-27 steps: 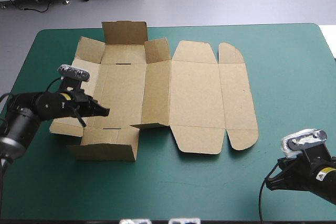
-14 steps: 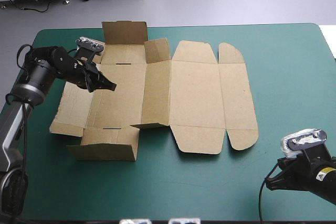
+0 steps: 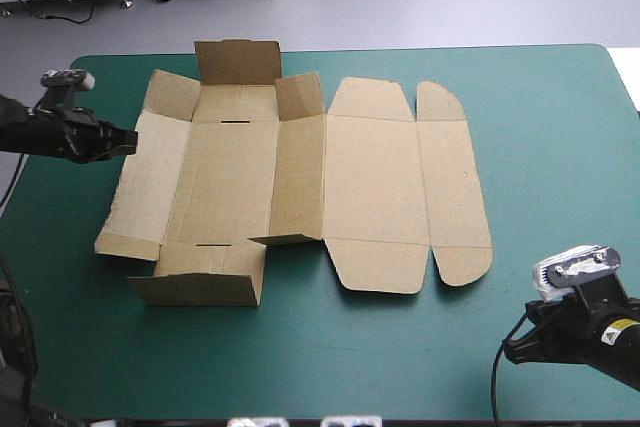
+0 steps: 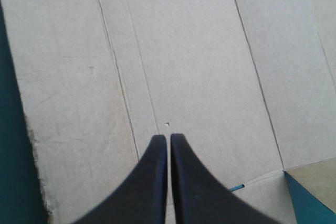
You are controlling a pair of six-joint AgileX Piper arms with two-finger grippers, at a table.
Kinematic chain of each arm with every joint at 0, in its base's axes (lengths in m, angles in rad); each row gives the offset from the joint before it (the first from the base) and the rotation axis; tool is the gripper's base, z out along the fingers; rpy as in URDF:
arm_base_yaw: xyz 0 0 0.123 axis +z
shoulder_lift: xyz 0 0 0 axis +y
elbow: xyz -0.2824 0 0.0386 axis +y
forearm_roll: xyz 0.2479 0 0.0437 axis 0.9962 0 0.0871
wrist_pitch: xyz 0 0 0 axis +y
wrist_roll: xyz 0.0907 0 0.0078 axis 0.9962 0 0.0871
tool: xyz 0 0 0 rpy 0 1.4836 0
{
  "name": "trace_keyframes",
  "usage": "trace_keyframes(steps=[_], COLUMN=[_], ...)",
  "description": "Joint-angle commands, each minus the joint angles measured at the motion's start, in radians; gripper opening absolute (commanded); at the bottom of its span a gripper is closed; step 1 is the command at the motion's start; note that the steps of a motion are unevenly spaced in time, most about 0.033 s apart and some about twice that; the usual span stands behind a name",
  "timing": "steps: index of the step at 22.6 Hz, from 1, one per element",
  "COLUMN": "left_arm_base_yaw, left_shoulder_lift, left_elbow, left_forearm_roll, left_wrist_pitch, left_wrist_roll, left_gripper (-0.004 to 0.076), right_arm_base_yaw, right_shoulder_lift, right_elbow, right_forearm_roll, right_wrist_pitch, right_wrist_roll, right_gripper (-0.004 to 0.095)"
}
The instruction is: Fold the box
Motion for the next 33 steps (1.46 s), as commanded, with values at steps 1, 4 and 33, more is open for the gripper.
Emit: trace_keyframes(steps=[1,4,33], left_arm_base_yaw=[0.109,0.156,0.175], left_shoulder_lift=[-0.015,0.010,0.298], left_elbow=[-0.033,-0.033,-0.053], left_forearm_roll=[-0.183,-0.175,-0.019], left_wrist_pitch=[0.069,0.094,0.101], left_wrist_roll=[0.072,0.129,-0.026], left_gripper=[0.0017,0.0016,0.0496], right_arm_base_yaw=[0.003,0.003,0.003], right_shoulder_lift=[0.008,0.008,0.008], right_elbow=[-0.024,-0.024,-0.024], right_forearm_roll=[0.018,0.027,0.074], right_wrist_pitch=[-0.049,-0.047,0.016], right_wrist_roll=[-0.023,-0.023,-0.043], right_gripper=[-0.0025,-0.0025,-0.0024])
